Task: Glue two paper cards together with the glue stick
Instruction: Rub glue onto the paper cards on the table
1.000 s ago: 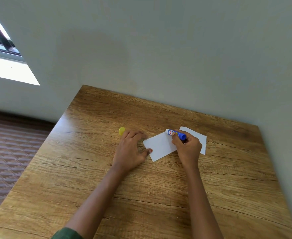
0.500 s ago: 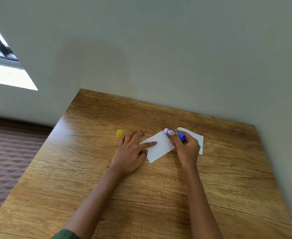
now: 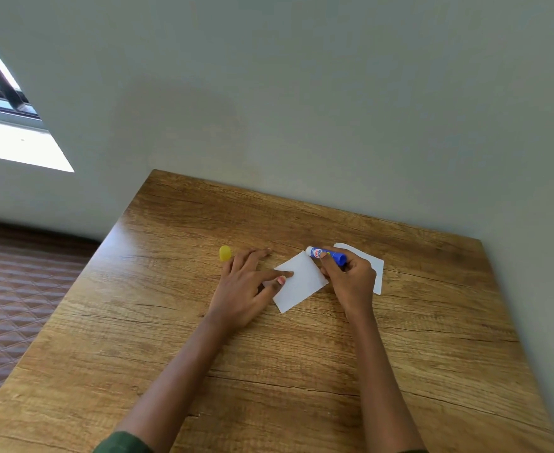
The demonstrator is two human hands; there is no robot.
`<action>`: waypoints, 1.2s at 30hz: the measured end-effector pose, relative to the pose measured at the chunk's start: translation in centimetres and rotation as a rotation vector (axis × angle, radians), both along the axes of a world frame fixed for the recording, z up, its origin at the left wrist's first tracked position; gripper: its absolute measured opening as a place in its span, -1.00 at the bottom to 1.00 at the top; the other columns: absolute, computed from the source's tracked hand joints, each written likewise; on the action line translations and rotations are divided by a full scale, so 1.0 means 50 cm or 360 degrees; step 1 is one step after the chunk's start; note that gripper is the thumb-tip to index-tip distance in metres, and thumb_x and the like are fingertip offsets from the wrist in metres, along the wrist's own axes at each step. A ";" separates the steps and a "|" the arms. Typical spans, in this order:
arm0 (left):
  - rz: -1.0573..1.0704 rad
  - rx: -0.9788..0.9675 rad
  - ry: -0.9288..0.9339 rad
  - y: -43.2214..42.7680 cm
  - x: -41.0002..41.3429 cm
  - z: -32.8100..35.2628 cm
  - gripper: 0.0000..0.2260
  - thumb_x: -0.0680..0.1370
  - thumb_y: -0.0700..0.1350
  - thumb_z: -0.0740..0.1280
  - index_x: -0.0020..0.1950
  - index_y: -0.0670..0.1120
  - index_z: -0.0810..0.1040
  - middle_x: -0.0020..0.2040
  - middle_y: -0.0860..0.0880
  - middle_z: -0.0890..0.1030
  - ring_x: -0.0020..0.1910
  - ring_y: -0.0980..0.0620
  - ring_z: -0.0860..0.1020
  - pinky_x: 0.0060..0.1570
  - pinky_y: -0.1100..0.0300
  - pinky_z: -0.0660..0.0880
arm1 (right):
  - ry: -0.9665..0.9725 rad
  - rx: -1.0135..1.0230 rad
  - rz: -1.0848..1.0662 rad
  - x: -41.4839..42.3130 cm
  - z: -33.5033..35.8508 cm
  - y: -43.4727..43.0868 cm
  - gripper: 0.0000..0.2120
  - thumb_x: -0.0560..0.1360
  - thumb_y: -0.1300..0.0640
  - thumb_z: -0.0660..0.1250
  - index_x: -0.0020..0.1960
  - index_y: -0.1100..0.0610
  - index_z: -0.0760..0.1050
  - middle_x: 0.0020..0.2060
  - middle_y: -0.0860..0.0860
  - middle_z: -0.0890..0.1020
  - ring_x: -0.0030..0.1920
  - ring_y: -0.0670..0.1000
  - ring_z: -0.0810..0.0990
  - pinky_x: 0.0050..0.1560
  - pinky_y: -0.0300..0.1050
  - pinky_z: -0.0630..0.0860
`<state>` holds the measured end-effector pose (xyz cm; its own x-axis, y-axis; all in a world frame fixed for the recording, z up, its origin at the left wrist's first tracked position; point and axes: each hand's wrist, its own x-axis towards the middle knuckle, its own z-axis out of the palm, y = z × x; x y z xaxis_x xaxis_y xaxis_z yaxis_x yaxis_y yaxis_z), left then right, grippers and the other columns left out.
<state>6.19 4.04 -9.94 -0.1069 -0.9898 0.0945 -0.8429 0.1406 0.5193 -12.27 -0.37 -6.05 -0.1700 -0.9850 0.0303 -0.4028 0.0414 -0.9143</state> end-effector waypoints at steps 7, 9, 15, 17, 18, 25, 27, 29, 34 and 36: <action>-0.0006 0.0040 -0.0123 -0.005 0.003 -0.006 -0.66 0.48 0.25 0.10 0.25 0.38 0.39 0.45 0.14 0.25 0.43 0.07 0.09 0.34 0.08 0.04 | 0.0040 0.0013 0.0057 -0.002 -0.009 -0.010 -0.86 0.37 -0.04 0.46 -0.20 0.01 0.59 -0.29 0.21 0.66 -0.21 0.24 0.61 -0.25 0.09 0.55; -0.0002 0.0040 -0.0120 -0.005 0.002 -0.004 -0.67 0.49 0.20 0.19 0.26 0.37 0.40 0.45 0.14 0.25 0.43 0.06 0.09 0.34 0.08 0.04 | 0.0061 0.0026 0.0069 -0.003 -0.013 -0.014 -0.84 0.37 -0.04 0.47 -0.18 0.04 0.60 -0.29 0.21 0.66 -0.21 0.24 0.61 -0.25 0.08 0.55; -0.0003 0.0008 -0.0240 -0.004 0.002 -0.006 -0.61 0.48 0.22 0.11 0.32 0.35 0.30 0.45 0.09 0.25 0.42 0.03 0.11 0.33 0.03 0.08 | 0.0133 0.0022 0.0111 -0.008 -0.018 -0.018 -0.75 0.38 -0.01 0.47 -0.09 0.16 0.64 -0.33 0.14 0.64 -0.37 0.00 0.48 -0.39 -0.17 0.37; -0.0016 0.0004 -0.0317 -0.004 0.001 -0.006 -0.58 0.48 0.23 0.04 0.36 0.37 0.23 0.45 0.06 0.25 0.42 0.01 0.11 0.33 0.01 0.09 | 0.0139 0.0016 0.0121 -0.011 -0.022 -0.017 -0.76 0.39 0.00 0.46 -0.11 0.18 0.64 -0.34 0.17 0.63 -0.39 -0.03 0.44 -0.40 -0.19 0.33; -0.0022 0.0002 -0.0345 -0.004 0.000 -0.006 -0.58 0.49 0.23 0.03 0.36 0.38 0.22 0.45 0.06 0.24 0.41 0.01 0.10 0.32 0.01 0.08 | 0.0137 0.0014 0.0122 -0.011 -0.023 -0.016 -0.77 0.39 0.01 0.46 -0.12 0.19 0.63 -0.35 0.18 0.63 -0.39 -0.03 0.44 -0.41 -0.18 0.33; -0.0014 0.0023 -0.0326 -0.004 -0.003 -0.006 -0.57 0.48 0.22 0.02 0.36 0.40 0.21 0.45 0.08 0.21 0.41 0.03 0.06 0.31 0.04 0.05 | 0.0162 -0.0010 0.0103 -0.019 -0.024 -0.005 -0.81 0.39 0.04 0.47 -0.06 0.12 0.65 -0.29 0.12 0.66 -0.28 0.11 0.57 -0.31 -0.05 0.50; -0.0010 0.0020 -0.0323 -0.005 -0.003 -0.006 -0.57 0.47 0.22 0.02 0.36 0.39 0.22 0.45 0.09 0.21 0.41 0.04 0.06 0.31 0.04 0.05 | 0.0166 -0.0023 0.0097 -0.024 -0.023 -0.001 -0.80 0.39 0.03 0.47 -0.04 0.11 0.65 -0.31 0.06 0.65 -0.32 0.03 0.56 -0.34 -0.19 0.49; -0.0006 0.0021 -0.0310 -0.005 -0.003 -0.006 -0.56 0.46 0.23 0.01 0.35 0.39 0.23 0.45 0.09 0.21 0.41 0.04 0.07 0.31 0.04 0.04 | 0.0173 -0.0033 0.0092 -0.030 -0.023 0.004 -0.79 0.39 0.04 0.47 -0.02 0.10 0.65 -0.32 0.00 0.64 -0.35 -0.07 0.52 -0.41 -0.37 0.41; -0.0009 0.0023 -0.0298 -0.006 -0.003 -0.009 -0.57 0.47 0.23 0.03 0.35 0.38 0.24 0.45 0.09 0.22 0.42 0.02 0.08 0.33 0.01 0.05 | 0.0179 -0.0026 0.0070 -0.044 -0.020 0.023 -0.76 0.39 0.06 0.47 0.03 0.10 0.64 -0.29 -0.12 0.61 -0.31 -0.11 0.56 -0.38 -0.42 0.45; -0.0008 0.0017 -0.0288 -0.006 -0.003 -0.008 -0.57 0.47 0.23 0.03 0.35 0.37 0.25 0.45 0.08 0.23 0.42 0.01 0.09 0.33 0.00 0.06 | 0.0172 -0.0035 0.0057 -0.052 -0.019 0.031 -0.77 0.39 0.06 0.47 0.02 0.10 0.65 -0.29 -0.09 0.62 -0.33 -0.12 0.55 -0.39 -0.44 0.43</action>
